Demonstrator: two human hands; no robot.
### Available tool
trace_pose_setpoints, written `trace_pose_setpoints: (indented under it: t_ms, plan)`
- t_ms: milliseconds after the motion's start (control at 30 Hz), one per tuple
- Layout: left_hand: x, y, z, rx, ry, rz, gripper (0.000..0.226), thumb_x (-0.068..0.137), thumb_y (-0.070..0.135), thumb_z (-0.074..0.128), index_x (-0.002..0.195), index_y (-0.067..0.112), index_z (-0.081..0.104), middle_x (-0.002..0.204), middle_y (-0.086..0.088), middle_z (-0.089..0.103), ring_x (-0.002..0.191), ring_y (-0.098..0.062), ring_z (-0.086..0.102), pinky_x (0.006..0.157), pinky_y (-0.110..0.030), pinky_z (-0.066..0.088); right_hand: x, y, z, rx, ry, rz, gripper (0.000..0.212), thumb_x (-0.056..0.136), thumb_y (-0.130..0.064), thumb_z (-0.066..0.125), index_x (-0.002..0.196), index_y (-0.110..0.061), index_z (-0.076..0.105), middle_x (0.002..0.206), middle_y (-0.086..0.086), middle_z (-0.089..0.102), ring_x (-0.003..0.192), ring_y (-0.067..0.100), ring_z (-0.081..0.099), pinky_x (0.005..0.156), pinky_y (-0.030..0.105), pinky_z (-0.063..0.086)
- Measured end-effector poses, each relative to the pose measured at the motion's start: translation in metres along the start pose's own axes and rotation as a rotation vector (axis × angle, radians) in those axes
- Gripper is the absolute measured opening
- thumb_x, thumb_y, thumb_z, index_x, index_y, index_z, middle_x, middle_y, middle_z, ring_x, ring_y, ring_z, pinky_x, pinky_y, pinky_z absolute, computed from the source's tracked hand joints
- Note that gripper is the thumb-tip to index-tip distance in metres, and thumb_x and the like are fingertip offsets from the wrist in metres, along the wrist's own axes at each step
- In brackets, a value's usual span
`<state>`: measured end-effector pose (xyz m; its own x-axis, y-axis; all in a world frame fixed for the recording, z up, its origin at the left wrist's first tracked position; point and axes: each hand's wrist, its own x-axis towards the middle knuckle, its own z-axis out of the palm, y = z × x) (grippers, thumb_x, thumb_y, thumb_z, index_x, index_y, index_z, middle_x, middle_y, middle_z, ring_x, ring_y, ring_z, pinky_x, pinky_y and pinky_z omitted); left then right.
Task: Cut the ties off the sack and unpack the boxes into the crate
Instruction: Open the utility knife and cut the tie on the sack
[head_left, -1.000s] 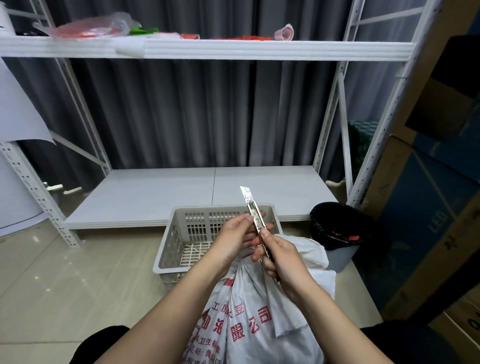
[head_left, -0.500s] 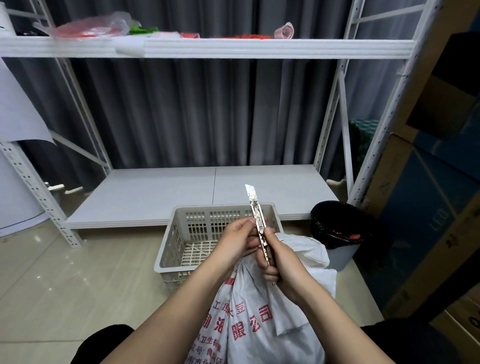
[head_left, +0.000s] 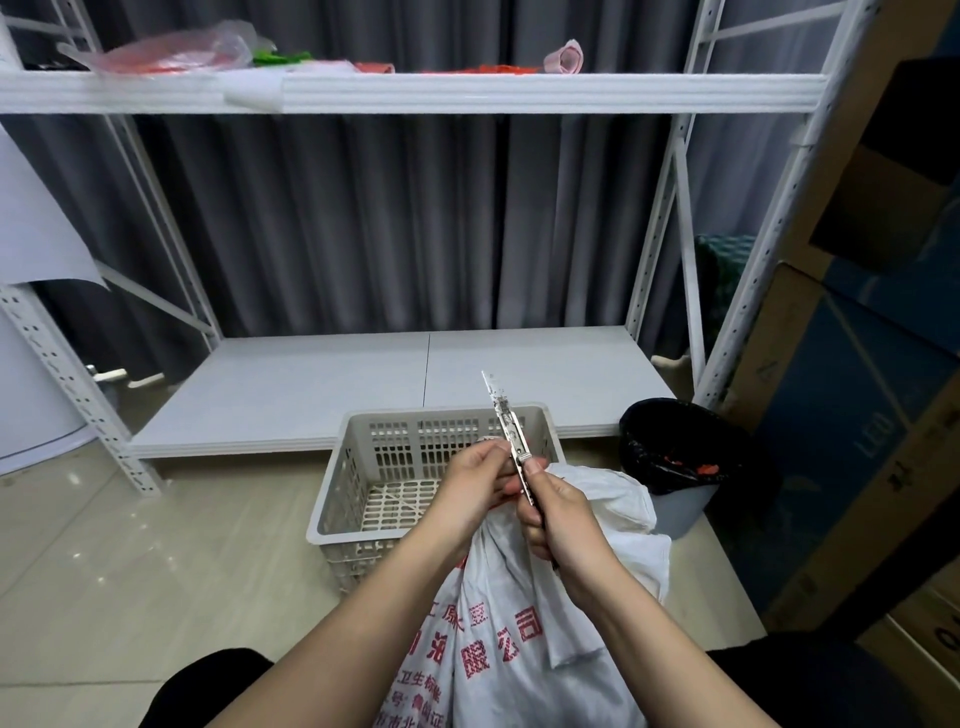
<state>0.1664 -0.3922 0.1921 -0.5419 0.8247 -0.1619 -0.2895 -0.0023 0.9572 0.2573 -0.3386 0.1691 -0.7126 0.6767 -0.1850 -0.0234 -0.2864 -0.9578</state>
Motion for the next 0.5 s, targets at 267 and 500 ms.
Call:
trace_pose_setpoints:
  t_ms: [267, 500]
  plan:
    - [0.002, -0.001, 0.002, 0.034, -0.024, 0.001, 0.02, 0.103, 0.011, 0.036, 0.104, 0.001, 0.053, 0.078, -0.011, 0.071, 0.068, -0.005, 0.071, 0.059, -0.014, 0.055, 0.002, 0.0, -0.008, 0.115, -0.108, 0.056, 0.033, 0.101, -0.034, 0.039, 0.085, -0.01, 0.056, 0.048, -0.001, 0.038, 0.032, 0.005, 0.022, 0.033, 0.012, 0.017]
    - [0.013, -0.021, -0.02, 0.525, 0.289, 0.111, 0.029, 0.096, 0.013, 0.048, 0.124, 0.009, 0.057, 0.126, -0.008, 0.059, 0.109, -0.016, 0.058, 0.093, -0.025, 0.044, 0.01, 0.015, -0.031, -0.062, 0.115, 0.031, 0.016, 0.099, -0.019, 0.043, 0.096, -0.008, 0.054, 0.052, 0.0, 0.037, 0.034, 0.008, 0.024, 0.036, 0.013, 0.016]
